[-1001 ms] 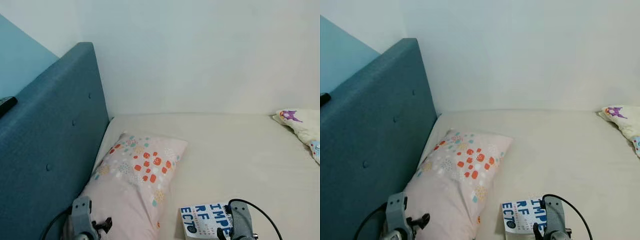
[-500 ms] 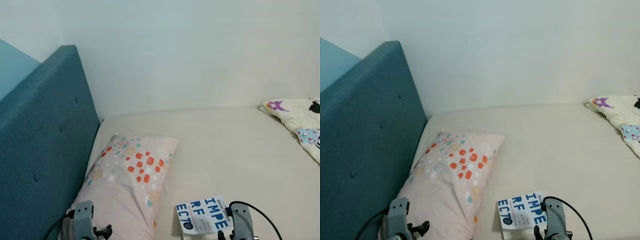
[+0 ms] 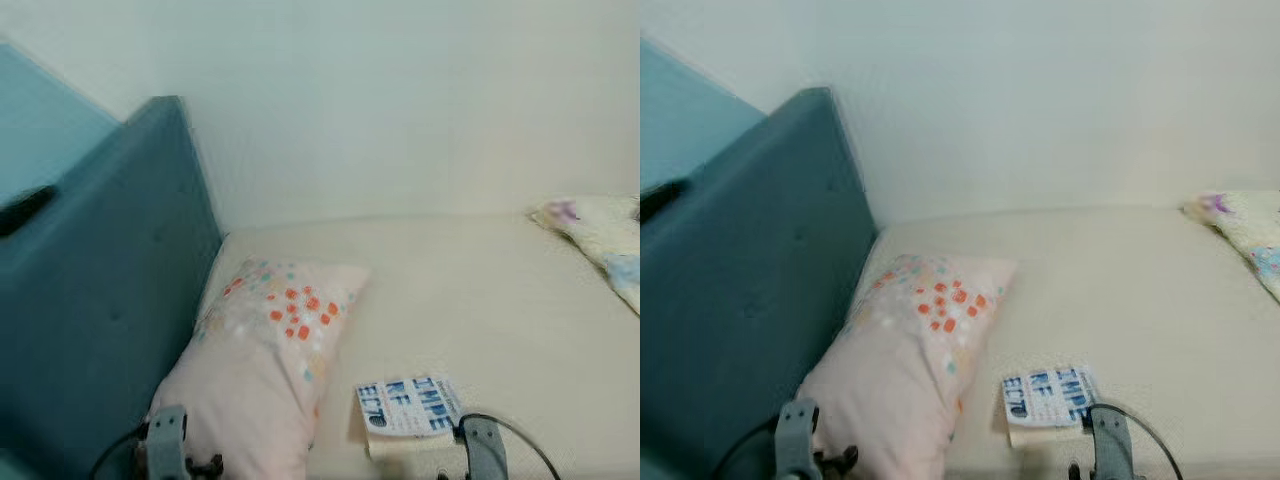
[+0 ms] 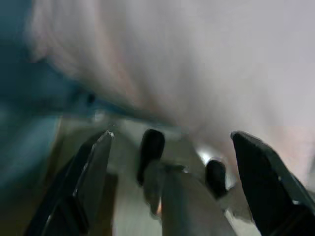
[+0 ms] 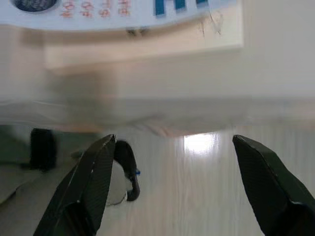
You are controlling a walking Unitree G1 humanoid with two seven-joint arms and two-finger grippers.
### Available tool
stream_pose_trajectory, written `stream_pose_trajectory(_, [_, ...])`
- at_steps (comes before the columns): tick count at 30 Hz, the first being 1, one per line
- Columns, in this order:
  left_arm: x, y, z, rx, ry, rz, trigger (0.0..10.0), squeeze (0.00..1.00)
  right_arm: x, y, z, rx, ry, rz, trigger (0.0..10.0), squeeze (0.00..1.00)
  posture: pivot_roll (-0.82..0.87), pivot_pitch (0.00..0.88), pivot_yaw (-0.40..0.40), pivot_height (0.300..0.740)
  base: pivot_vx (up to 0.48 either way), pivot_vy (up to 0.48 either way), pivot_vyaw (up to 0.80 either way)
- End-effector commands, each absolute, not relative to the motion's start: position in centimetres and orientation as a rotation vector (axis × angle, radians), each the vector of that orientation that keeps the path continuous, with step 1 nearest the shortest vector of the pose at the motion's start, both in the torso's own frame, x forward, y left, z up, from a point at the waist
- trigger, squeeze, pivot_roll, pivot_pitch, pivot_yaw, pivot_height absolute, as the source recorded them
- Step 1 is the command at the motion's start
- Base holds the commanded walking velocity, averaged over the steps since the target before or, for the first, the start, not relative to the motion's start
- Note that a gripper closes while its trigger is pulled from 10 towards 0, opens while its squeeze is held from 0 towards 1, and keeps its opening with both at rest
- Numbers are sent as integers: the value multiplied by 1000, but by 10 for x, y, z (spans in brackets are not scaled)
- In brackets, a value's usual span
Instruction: Clean up the room
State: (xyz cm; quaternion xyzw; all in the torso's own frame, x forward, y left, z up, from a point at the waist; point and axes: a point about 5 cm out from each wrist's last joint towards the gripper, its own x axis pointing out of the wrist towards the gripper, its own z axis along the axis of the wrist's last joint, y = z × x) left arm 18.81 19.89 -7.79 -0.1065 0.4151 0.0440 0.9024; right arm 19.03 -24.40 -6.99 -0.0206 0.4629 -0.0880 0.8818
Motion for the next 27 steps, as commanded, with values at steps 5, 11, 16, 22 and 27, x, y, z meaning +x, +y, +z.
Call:
stream_pose_trajectory(5, [195, 197, -75, -177, 852, 59, 10000, 0, 189, -244, -70, -39, 964, -184, 10000, 0, -96, 16, -1, 702, 0, 0, 0])
stream_pose_trajectory(11, [194, 195, -76, -158, 862, 41, 10000, 0, 188, -245, -71, -40, 968, -187, 10000, 0, -98, 16, -2, 702, 0, 0, 0])
stream_pose_trajectory(16, [193, 192, -77, -140, 875, 3, 10000, 0, 187, -245, -71, -40, 970, -187, 10000, 0, -97, 15, -3, 702, 0, -188, 0])
stream_pose_trajectory(22, [196, 192, -75, -143, 868, 24, 10000, 0, 187, -245, -71, -40, 971, -187, 10000, 0, -95, 18, -5, 702, 0, -394, 0])
stream_pose_trajectory(27, [217, 193, -63, -132, 796, 59, 10000, 0, 191, -247, -69, -36, 950, -194, 10000, 0, -93, 18, -5, 702, 0, 0, 0])
